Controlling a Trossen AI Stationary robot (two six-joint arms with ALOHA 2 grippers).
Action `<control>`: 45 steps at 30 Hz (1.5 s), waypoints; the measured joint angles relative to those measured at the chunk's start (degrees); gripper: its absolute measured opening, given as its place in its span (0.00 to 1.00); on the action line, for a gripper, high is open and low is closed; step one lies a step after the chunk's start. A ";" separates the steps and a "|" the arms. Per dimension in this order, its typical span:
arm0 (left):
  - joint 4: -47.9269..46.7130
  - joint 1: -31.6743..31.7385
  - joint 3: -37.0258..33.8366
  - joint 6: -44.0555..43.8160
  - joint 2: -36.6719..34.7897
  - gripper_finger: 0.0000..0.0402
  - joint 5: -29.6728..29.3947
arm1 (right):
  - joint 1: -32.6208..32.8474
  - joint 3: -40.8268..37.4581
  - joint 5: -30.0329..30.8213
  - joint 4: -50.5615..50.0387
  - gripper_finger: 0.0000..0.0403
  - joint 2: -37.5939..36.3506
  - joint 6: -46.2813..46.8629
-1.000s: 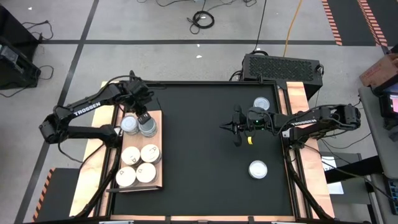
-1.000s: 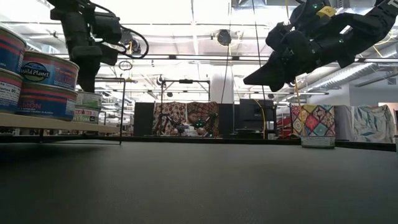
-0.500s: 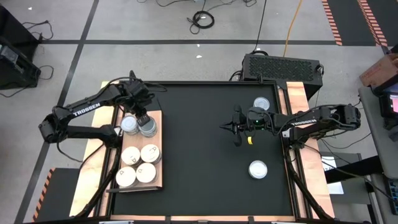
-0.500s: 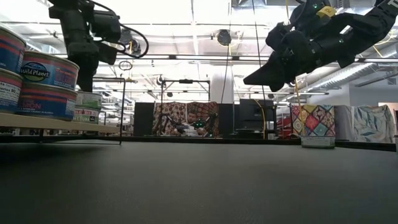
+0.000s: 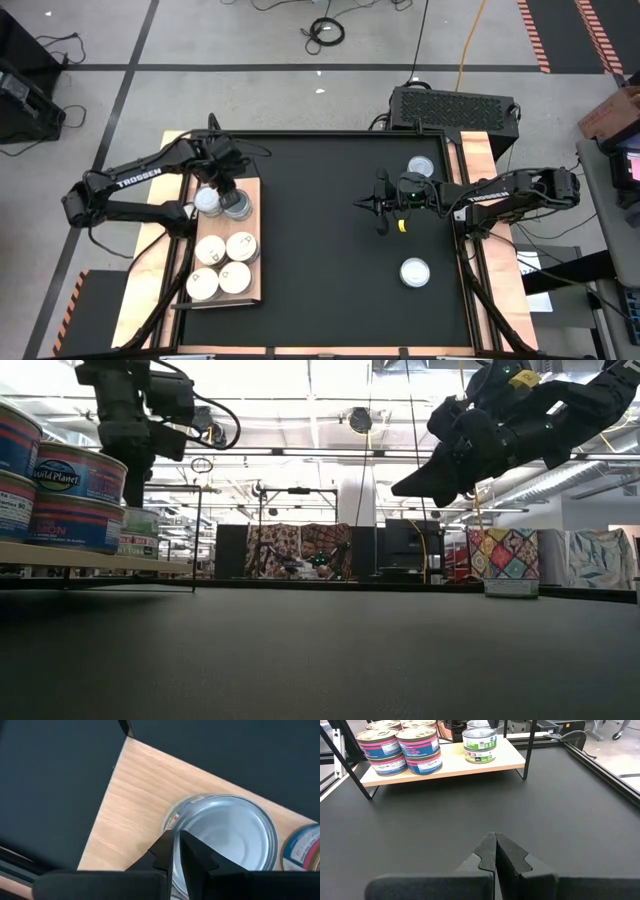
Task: Stack canned seafood by type on shelf
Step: Stack the green tuna can on top of the green tuna can on the shelf, then move the top green tuna can to the center of the table
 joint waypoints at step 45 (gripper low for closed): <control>0.94 -3.02 7.32 -1.07 0.04 0.08 4.74 | 0.02 0.00 -0.22 0.26 0.00 -0.02 0.23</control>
